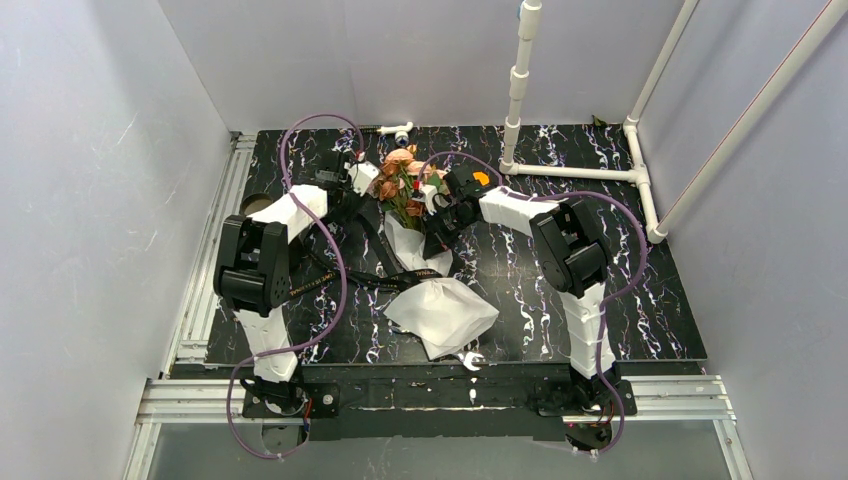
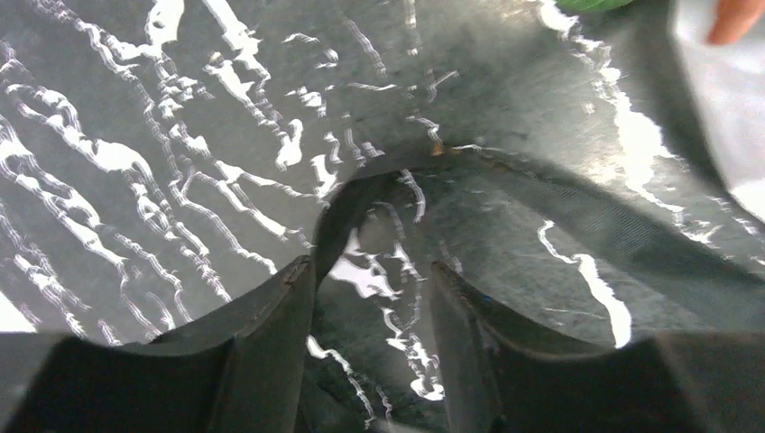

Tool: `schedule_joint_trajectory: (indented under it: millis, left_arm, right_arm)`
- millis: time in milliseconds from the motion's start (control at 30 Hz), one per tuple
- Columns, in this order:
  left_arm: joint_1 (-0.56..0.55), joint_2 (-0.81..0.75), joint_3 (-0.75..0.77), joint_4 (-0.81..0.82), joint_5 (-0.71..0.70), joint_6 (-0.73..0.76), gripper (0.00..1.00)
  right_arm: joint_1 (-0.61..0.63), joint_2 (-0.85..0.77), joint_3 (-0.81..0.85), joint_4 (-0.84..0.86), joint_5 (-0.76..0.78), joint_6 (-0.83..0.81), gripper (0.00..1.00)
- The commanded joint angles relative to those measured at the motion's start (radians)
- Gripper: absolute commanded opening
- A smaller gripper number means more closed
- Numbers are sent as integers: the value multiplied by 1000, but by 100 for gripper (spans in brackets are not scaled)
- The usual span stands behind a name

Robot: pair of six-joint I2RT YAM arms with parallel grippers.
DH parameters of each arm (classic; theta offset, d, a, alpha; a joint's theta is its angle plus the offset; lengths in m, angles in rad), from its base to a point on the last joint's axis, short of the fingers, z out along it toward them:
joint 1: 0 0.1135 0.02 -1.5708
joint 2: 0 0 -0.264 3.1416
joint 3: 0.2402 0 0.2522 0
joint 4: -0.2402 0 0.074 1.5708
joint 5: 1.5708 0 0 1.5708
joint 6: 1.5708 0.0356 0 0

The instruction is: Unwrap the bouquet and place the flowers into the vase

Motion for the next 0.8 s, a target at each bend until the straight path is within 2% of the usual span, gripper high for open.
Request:
schedule_joint_trajectory:
  millis: [0,33,133,267,467,667,700,733,767]
  left_arm:
    - [-3,-67,10,-68,234,55,57]
    - [-4,-71,9,-88,307,129,62]
    - [-4,-52,51,-192,470,290,67]
    - [-10,15,122,-311,576,454,71]
    - [-26,105,183,-315,587,628,77]
    - [-25,229,284,-353,462,659,76]
    - [-14,250,311,-378,443,640,68]
    - [-5,253,325,-439,457,641,51]
    - [-4,234,308,-490,461,653,25]
  right_arm:
    - [-27,116,-72,-174,278,-63,1]
    - [-27,117,-71,-174,277,-62,1]
    - [-27,121,-65,-178,277,-60,1]
    - [-27,125,-63,-180,279,-62,1]
    - [-27,128,-66,-181,280,-61,1]
    - [-27,126,-67,-181,285,-64,1]
    - [-27,123,-68,-181,286,-65,1]
    - [-27,121,-72,-180,285,-64,1]
    - [-27,116,-75,-178,286,-65,1]
